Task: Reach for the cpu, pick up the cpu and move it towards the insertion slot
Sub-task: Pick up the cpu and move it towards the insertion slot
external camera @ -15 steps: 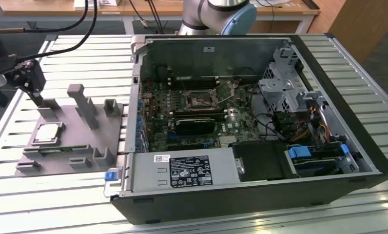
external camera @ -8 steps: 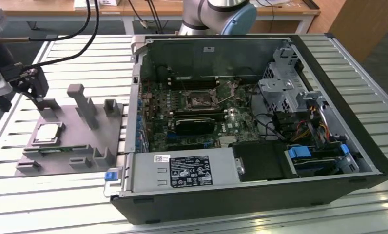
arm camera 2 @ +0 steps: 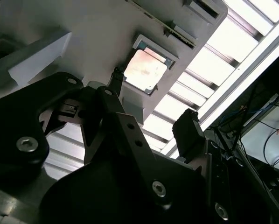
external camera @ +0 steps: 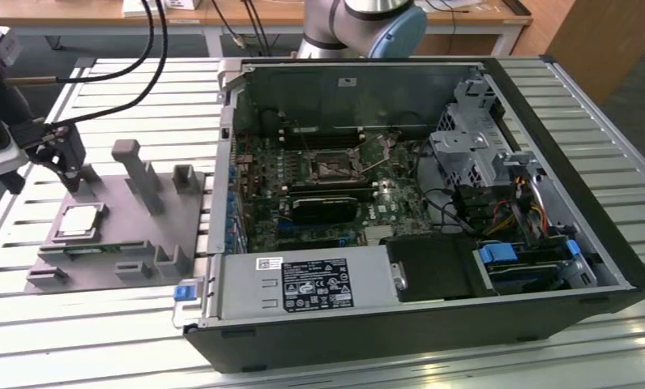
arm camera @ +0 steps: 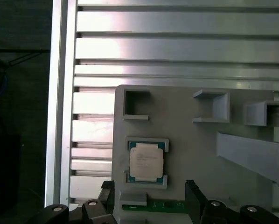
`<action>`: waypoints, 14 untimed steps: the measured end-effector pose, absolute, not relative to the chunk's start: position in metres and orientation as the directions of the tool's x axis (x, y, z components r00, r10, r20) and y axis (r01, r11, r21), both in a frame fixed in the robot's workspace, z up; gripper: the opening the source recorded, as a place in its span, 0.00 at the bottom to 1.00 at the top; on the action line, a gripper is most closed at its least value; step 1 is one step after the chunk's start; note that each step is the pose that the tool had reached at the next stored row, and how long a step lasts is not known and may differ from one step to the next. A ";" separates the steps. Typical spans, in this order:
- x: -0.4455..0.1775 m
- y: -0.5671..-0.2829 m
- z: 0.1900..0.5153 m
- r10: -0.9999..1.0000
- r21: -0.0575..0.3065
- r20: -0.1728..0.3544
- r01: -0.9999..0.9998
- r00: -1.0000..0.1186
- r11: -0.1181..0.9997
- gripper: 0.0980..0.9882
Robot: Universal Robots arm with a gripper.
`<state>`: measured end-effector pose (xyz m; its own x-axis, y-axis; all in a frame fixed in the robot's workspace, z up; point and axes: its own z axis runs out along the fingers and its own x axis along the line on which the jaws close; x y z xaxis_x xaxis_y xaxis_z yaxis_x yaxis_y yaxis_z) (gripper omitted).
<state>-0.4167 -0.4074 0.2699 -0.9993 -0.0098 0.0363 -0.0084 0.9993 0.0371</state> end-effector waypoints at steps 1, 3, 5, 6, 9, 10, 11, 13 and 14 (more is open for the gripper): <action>-0.417 -0.408 0.268 -0.010 0.037 0.036 -0.008 -0.999 0.999 0.68; -0.417 -0.409 0.265 -0.010 0.039 0.036 -0.008 -0.999 0.999 0.68; -0.417 -0.410 0.262 -0.010 0.043 0.036 -0.008 -0.999 0.999 0.68; -0.417 -0.410 0.260 -0.010 0.046 0.036 -0.008 -0.999 0.999 0.68; -0.417 -0.411 0.255 -0.010 0.049 0.036 -0.008 -0.999 0.999 0.68; -0.417 -0.411 0.253 -0.010 0.049 0.036 -0.008 -0.999 0.999 0.68; -0.417 -0.411 0.246 -0.010 0.050 0.036 -0.008 -0.999 0.999 0.68; -0.417 -0.411 0.242 -0.010 0.051 0.036 -0.008 -0.999 0.999 0.68; -0.417 -0.411 0.240 -0.010 0.052 0.036 -0.008 -0.999 0.999 0.68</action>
<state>-0.4172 -0.4112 0.2404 -0.9993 -0.0101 0.0362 -0.0082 0.9986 0.0518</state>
